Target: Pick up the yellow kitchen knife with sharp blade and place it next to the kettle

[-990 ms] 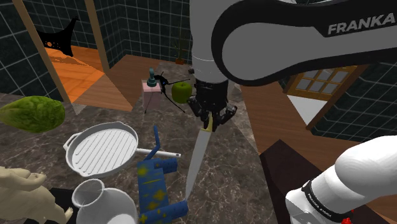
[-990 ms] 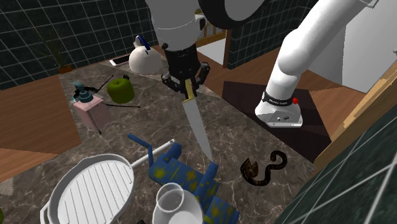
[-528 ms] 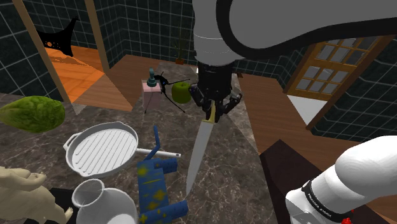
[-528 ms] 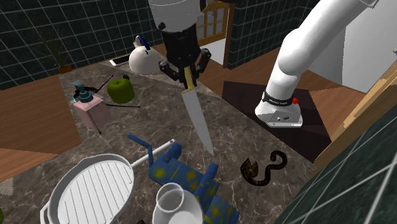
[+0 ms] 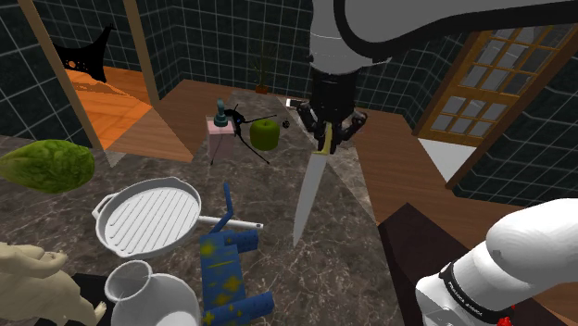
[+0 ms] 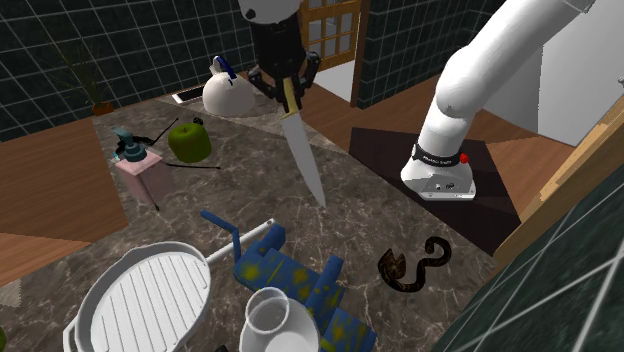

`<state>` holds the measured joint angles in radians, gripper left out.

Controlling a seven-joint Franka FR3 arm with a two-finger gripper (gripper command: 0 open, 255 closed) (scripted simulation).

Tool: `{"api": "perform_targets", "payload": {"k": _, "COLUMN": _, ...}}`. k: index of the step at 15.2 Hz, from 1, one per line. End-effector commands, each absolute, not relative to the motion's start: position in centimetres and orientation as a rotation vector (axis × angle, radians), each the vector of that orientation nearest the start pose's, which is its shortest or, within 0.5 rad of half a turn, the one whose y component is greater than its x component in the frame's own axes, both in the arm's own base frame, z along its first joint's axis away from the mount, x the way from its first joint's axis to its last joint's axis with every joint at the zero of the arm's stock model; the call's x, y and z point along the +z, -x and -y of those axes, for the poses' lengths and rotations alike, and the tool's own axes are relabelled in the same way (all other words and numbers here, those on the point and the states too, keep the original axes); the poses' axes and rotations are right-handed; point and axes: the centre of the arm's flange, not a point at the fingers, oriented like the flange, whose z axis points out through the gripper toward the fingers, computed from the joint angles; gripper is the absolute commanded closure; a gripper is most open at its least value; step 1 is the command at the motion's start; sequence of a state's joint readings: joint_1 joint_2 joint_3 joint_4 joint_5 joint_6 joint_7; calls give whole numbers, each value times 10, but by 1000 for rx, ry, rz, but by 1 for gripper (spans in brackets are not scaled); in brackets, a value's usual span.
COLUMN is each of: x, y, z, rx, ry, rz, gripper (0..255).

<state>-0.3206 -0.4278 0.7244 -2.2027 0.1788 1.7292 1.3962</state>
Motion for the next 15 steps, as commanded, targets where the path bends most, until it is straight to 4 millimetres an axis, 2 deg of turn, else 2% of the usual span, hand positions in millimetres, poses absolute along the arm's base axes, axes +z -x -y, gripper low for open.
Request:
{"api": "perform_targets", "payload": {"k": 1, "x": 494, "y": -400, "z": -189, "rx": 13, "ry": 2827, "rz": -1729, "gripper": 255}}
{"api": "perform_targets", "payload": {"k": 15, "x": 494, "y": -471, "z": -19, "rx": 13, "ry": 2827, "rz": -1729, "gripper": 255}}
